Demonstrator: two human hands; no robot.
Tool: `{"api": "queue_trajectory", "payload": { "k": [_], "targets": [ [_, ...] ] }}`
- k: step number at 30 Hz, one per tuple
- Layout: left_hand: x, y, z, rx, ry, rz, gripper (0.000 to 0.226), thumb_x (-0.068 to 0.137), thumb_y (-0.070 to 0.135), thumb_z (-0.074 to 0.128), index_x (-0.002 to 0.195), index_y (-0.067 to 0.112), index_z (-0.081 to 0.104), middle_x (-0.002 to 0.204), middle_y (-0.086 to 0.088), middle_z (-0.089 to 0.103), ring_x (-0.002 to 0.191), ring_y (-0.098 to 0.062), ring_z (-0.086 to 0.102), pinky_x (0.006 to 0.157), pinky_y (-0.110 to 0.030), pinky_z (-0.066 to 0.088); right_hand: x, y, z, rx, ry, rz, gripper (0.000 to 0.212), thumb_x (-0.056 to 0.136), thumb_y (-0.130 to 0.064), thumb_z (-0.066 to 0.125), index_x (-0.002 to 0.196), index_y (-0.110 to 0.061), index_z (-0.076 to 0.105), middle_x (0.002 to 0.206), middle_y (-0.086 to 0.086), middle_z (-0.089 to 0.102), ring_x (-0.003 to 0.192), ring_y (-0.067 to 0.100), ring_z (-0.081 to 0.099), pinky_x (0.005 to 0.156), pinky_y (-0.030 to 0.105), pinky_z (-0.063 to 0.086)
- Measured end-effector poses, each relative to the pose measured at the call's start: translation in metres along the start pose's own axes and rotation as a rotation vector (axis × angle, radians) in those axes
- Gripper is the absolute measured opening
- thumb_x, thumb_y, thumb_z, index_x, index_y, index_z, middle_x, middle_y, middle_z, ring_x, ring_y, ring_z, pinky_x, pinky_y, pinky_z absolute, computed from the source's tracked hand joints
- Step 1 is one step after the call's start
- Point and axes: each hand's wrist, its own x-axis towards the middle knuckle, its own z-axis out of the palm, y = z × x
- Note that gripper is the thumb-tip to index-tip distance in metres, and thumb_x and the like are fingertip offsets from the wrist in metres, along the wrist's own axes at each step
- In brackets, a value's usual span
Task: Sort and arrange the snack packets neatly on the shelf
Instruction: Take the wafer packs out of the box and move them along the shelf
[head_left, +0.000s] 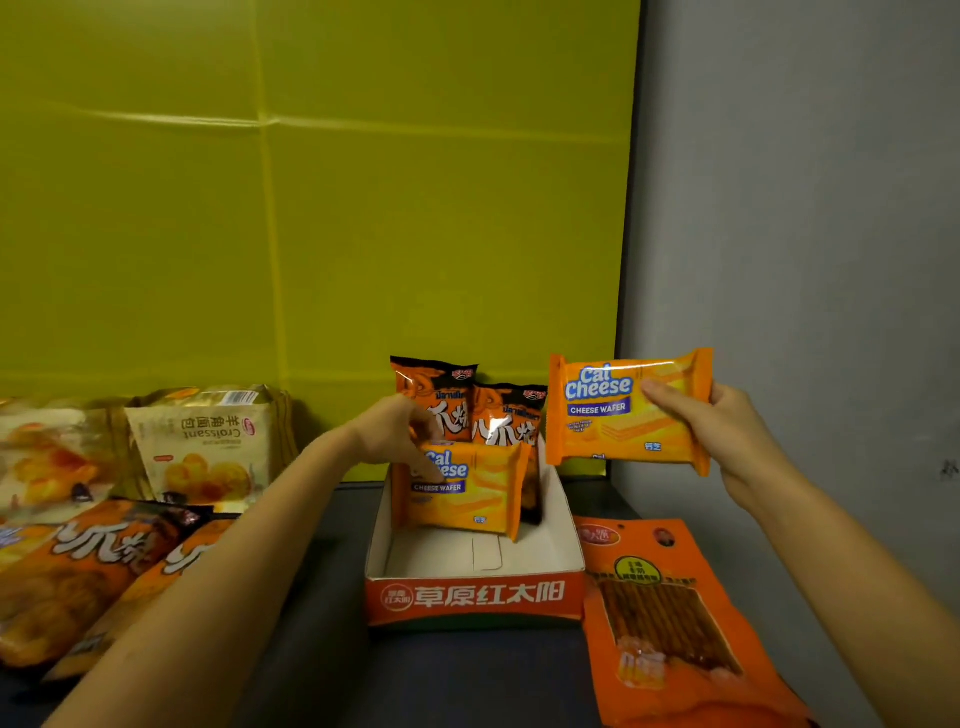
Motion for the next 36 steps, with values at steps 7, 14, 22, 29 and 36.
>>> {"api": "queue_trajectory", "payload": {
  "k": [7,14,22,29,36],
  "targets": [
    [-0.054,0.005,-0.048,-0.565,0.422,-0.075,0.023,0.063,0.01,0.082,0.076,0.02,0.065,0.061,0.009,0.068,0.055,-0.001,0.061,0.05,-0.011,0.047,0.002,-0.006,0.038,0.121,-0.109,-0.007,0.006,0.089,-0.028,0.056,0.09,-0.023,0.06,0.075,-0.005,0.071,0.053,0.002,0.067,0.047,0.016,0.054],
    [-0.15,-0.028,-0.085,-0.835,0.851,-0.245,0.015,0.071,0.019,0.076,0.079,0.016,0.064,0.079,-0.002,0.068,0.064,-0.011,0.064,0.059,-0.028,0.055,-0.005,-0.013,0.12,0.273,-0.285,0.087,0.011,0.089,-0.026,0.056,0.082,-0.018,0.06,0.049,-0.012,0.068,0.043,0.001,0.064,0.043,0.015,0.052],
    [-0.306,-0.075,-0.117,-0.898,1.214,-0.425,0.01,0.077,0.018,0.071,0.08,0.016,0.062,0.053,0.007,0.07,0.042,-0.005,0.064,0.039,-0.028,0.053,-0.05,-0.039,0.25,0.301,-0.523,0.104,0.025,0.087,-0.028,0.059,0.104,-0.011,0.061,0.069,-0.003,0.07,0.049,0.005,0.065,0.064,0.027,0.055],
    [-0.444,-0.123,-0.142,-0.724,1.35,-0.6,0.01,0.075,0.016,0.072,0.073,0.015,0.062,0.063,-0.002,0.071,0.043,-0.004,0.064,0.046,-0.027,0.058,-0.123,-0.059,0.372,0.296,-0.693,0.149,0.041,0.078,-0.04,0.064,0.107,-0.011,0.061,0.095,0.011,0.071,0.077,0.022,0.071,0.083,0.043,0.055],
    [-0.577,-0.178,-0.18,-0.699,1.351,-0.727,0.011,0.075,0.018,0.072,0.081,0.014,0.064,0.075,-0.007,0.071,0.049,-0.011,0.068,0.049,-0.036,0.059,-0.219,-0.083,0.501,0.35,-0.752,0.241,0.048,0.08,-0.04,0.063,0.117,-0.011,0.055,0.108,0.013,0.066,0.094,0.031,0.065,0.091,0.051,0.05]
  ]
}}
